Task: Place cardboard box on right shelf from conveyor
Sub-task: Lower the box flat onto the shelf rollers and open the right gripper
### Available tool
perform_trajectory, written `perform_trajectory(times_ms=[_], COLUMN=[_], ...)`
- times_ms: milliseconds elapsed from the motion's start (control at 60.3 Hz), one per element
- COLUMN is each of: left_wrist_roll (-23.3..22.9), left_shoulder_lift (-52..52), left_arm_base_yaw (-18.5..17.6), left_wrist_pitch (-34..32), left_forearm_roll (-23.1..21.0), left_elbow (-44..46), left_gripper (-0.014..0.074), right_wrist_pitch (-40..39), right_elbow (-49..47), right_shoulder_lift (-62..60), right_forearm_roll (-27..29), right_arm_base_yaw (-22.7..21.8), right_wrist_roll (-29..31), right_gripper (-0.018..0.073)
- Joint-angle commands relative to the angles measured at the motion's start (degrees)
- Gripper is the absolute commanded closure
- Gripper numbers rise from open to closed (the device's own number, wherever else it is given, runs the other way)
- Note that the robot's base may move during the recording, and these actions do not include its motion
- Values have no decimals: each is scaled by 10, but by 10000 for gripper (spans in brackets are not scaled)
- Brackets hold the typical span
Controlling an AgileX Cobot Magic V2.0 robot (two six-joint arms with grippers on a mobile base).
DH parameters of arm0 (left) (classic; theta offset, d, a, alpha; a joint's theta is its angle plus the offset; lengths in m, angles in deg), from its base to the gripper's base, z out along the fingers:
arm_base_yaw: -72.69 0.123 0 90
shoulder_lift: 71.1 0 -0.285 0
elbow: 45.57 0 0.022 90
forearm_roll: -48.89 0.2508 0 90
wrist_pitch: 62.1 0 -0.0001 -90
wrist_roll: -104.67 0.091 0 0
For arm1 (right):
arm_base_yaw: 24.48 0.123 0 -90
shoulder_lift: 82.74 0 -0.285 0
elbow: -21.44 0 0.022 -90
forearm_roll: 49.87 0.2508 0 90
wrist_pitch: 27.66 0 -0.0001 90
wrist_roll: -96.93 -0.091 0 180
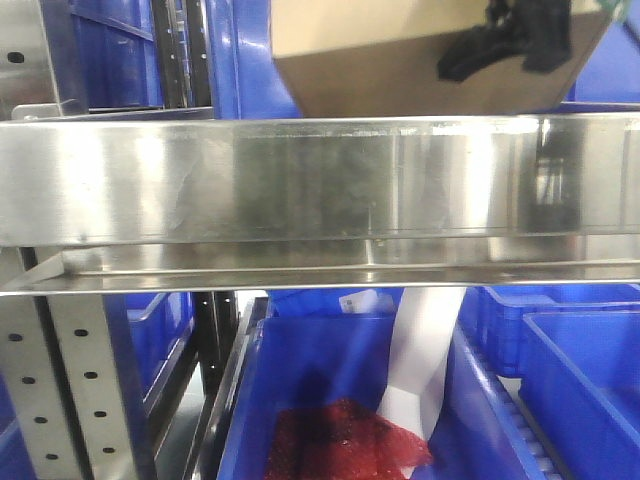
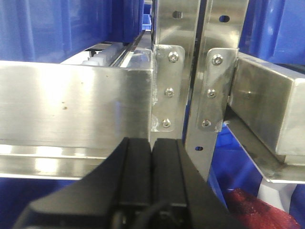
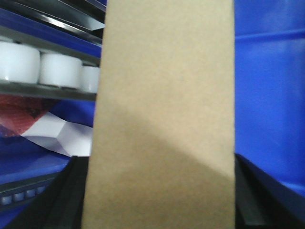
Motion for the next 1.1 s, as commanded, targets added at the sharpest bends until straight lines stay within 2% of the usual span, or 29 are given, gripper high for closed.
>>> perform_trajectory(times_ms=[0, 66, 133, 282, 415, 581, 880, 996, 1079], left_wrist_roll=[0, 0, 0, 0, 0, 0, 0, 0, 0], left_shoulder_lift=[7, 7, 7, 7, 7, 7, 7, 7, 7], left_arm_base_yaw=[-1, -1, -1, -1, -1, -1, -1, -1, -1], left_wrist_pitch=[-49, -49, -49, -49, -49, -49, -49, -49, -49], left_forearm_roll=[-3, -3, -3, -3, -3, -3, -3, -3, -3], left_elbow=[-5, -5, -5, -5, -5, -5, -5, -5, -5], left_gripper=[713, 712, 713, 713, 713, 713, 712, 713, 713], right_wrist_pitch=[-53, -51, -48, -53, -56, -42, 19, 33, 35], right_elbow=[-23, -22, -21, -21, -21, -21, -21, -21, -19], right_shoulder_lift=[-15, -14, -14, -14, -16, -29, -95, -135, -164], right_forearm_roll=[8, 8, 9, 9, 10, 12, 55, 86, 85], right_arm_base_yaw=[-3, -3, -3, -3, -2, 3, 20, 27, 27], right_wrist_roll=[3, 1, -7, -46, -62, -112, -247, -343, -443], right_gripper=[279, 248, 181, -91, -76, -76, -74, -73, -73])
